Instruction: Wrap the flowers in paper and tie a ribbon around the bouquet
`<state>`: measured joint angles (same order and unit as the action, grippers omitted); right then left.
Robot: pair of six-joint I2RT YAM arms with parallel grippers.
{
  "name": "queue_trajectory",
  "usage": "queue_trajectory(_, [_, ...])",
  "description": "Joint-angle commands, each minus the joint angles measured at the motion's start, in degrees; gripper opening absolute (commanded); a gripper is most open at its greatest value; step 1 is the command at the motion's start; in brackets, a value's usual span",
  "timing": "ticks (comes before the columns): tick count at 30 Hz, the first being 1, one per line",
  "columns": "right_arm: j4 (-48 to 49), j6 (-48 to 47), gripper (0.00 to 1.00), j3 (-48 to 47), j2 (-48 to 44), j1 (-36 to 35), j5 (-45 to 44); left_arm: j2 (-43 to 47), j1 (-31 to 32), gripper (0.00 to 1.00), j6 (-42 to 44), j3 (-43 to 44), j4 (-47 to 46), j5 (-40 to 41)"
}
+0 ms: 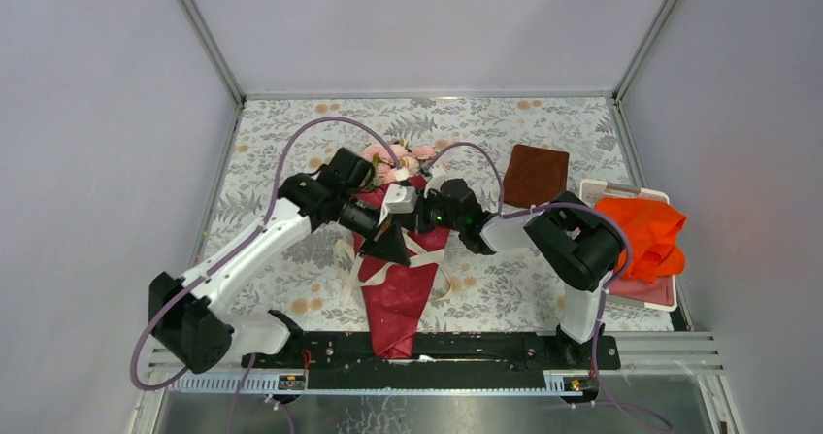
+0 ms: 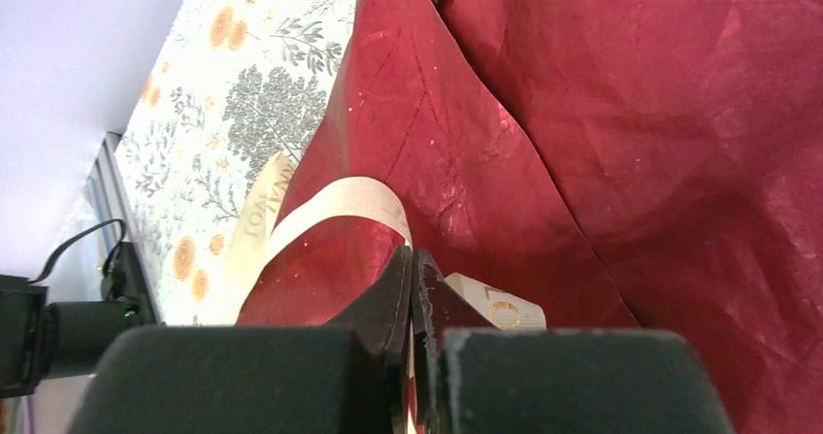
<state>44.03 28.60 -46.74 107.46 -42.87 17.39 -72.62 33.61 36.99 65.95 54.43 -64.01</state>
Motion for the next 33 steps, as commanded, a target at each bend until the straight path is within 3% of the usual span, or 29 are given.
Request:
queue_trajectory(1, [0.99,4.45,0.02,-1.3,-1.05,1.8,4.27,-5.04,-3.64,0.0,-26.22,-4.69,-27.44,-3.91])
queue_trajectory(3, [0.3,5.06,0.09,-0.44,-2.4,2.22,4.49,-6.77,-8.41,0.0,-45.51,-10.27,-49.99,-0.86])
queue_trajectory(4, [0.01,4.94,0.11,0.0,-3.11,2.26,4.55,-7.19,-9.89,0.0,-51.11,-13.17,-58.45,3.88])
queue_trajectory(6, [0.11,4.91,0.14,0.89,-4.14,2.26,4.91,-8.13,-11.22,0.0,-56.28,-17.85,-68.88,13.68])
queue_trajectory(8, [0.03,5.14,0.16,1.47,-4.95,2.28,4.91,-10.21,-11.69,0.0,-59.6,-20.1,-73.18,21.42])
queue_trajectory(12, [1.02,5.8,0.16,3.33,-6.52,2.43,3.57,-14.83,-12.33,0.0,-63.28,-21.04,-75.16,26.89])
queue_trajectory(16, [1.05,5.43,0.1,3.69,-6.26,2.39,4.56,-17.53,-12.34,0.0,-64.92,-20.96,-75.56,29.78])
queue_trajectory(21, [1.31,5.82,0.12,4.81,-6.78,2.44,5.8,-19.76,-13.34,0.0,-66.16,-21.15,-75.4,34.99])
queue_trajectory(26, [0.89,5.31,0.14,4.87,-7.0,2.36,6.31,-23.14,-13.48,0.0,-65.62,-20.13,-75.13,34.96])
queue_trajectory(29, [0.49,4.91,0.09,4.82,-6.76,2.43,6.02,-25.11,-13.48,0.0,-62.19,-17.82,-71.67,33.72])
queue_trajectory(31, [0.13,4.53,0.06,4.6,-6.49,2.4,5.92,-25.5,-13.65,0.35,-58.13,-14.3,-65.6,33.33])
queue_trajectory(33, [-0.14,4.27,0.04,4.47,-6.52,2.42,5.92,-24.37,-14.46,0.52,-53.71,-11.62,-60.41,32.36])
